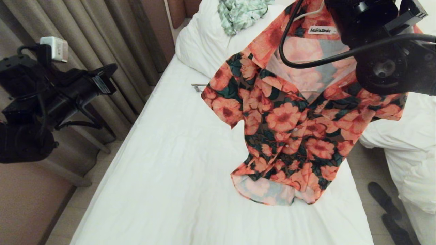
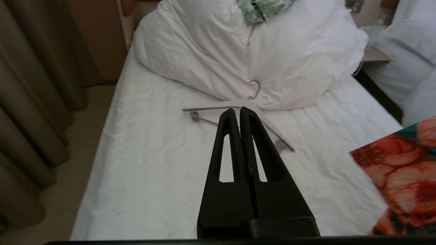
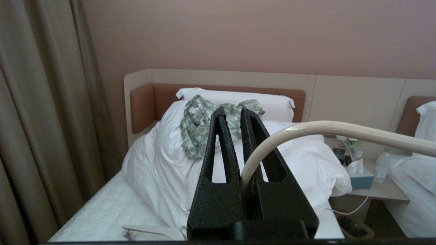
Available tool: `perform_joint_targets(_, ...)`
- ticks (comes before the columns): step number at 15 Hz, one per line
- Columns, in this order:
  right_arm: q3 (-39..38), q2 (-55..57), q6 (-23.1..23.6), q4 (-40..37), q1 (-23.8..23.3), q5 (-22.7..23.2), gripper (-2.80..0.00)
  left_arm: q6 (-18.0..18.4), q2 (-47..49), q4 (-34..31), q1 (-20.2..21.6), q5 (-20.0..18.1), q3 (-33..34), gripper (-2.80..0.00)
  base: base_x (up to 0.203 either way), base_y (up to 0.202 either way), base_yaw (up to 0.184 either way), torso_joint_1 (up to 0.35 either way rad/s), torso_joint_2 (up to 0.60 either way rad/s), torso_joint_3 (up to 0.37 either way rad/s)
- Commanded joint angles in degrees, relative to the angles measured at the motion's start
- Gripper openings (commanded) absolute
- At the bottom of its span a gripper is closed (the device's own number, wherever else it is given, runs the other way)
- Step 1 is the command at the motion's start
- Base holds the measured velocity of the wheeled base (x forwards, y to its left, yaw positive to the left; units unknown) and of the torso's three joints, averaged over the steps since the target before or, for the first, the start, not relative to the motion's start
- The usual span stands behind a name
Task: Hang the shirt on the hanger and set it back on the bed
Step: Take the clothes hanger out of the clothes
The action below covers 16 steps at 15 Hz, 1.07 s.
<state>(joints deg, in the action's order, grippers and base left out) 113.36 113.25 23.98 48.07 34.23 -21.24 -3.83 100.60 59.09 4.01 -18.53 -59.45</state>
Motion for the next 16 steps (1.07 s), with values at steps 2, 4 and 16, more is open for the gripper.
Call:
perform_joint_targets(2,-0.07,0.74,-0.16,-0.63,0.05,-0.15,-2.8,-0.63,-0.9,0.01,-3.63,0.94,0.29,-2.8,0.0,0.0,0.0,0.0,0.0,0.0)
perform_joint_targets(4,-0.14,0.29,-0.88,-4.35,0.05,-1.42,-2.8,-1.49,-1.85,-5.17,-8.69,5.17,-0.67,-2.8,0.0,0.0,0.0,0.0,0.0,0.0)
perform_joint_targets(16,-0.25,-1.1,-6.76,-18.54,-0.83,-9.17,-2.8,-6.2,-4.21,-20.13,-50.73,28.33,2.81,0.0,0.0,0.0,0.0,0.0,0.0,0.0)
